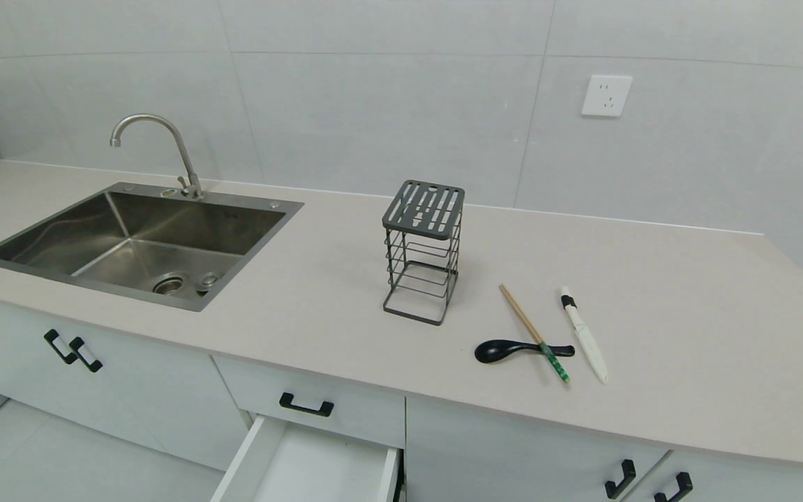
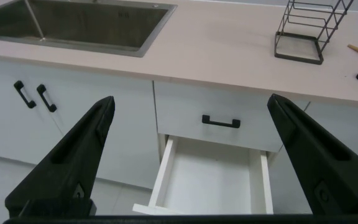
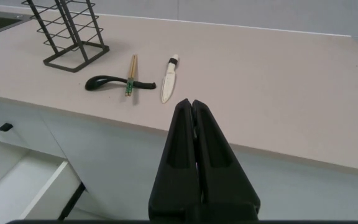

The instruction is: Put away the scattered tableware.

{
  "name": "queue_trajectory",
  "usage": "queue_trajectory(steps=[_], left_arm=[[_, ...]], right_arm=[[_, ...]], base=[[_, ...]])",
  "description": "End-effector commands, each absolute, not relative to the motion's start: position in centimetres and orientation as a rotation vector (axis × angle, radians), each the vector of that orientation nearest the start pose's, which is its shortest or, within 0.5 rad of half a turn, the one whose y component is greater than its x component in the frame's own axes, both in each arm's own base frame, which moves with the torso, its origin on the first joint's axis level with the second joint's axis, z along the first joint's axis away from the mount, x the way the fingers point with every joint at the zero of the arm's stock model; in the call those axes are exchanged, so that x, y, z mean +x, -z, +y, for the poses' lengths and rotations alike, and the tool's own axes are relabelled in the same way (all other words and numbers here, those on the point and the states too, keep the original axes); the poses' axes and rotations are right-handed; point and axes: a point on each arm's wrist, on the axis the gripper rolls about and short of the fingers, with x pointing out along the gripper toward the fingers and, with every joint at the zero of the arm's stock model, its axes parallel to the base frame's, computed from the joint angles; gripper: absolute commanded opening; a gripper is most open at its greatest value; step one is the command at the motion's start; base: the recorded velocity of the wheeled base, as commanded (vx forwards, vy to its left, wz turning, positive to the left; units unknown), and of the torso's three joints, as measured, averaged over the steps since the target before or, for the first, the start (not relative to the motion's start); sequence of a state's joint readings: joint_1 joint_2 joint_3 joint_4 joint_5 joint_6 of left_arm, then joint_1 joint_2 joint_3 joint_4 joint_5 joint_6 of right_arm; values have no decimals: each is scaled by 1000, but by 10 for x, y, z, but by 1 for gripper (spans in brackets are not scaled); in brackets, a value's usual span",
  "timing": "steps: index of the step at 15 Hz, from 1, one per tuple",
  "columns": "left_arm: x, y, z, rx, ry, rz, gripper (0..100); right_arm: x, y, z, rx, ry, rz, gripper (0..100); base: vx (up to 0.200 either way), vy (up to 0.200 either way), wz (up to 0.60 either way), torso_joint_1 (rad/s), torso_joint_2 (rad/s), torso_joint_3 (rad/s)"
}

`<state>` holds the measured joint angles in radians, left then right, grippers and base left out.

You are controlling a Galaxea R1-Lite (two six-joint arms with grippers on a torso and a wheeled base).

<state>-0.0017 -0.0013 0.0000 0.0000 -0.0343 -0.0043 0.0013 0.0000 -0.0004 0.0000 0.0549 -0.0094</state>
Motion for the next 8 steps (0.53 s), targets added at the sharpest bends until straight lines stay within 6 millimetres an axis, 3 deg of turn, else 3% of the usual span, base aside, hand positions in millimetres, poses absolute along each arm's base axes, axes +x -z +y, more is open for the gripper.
queue_trajectory(steps=[1, 2, 8], left_arm=[[-23, -75, -1, -5, 35, 0, 100], [-23, -75, -1, -5, 35, 0, 100], [-23, -75, -1, -5, 34, 0, 100]], right_arm=[[-23, -75, 1, -9, -57, 0, 0], [-23, -75, 1, -8, -57, 0, 100], [-23, -83, 2, -15, -72, -69, 100]], base=[[0, 0, 0, 0, 0, 0], [0, 0, 0, 0, 0, 0], [0, 0, 0, 0, 0, 0]])
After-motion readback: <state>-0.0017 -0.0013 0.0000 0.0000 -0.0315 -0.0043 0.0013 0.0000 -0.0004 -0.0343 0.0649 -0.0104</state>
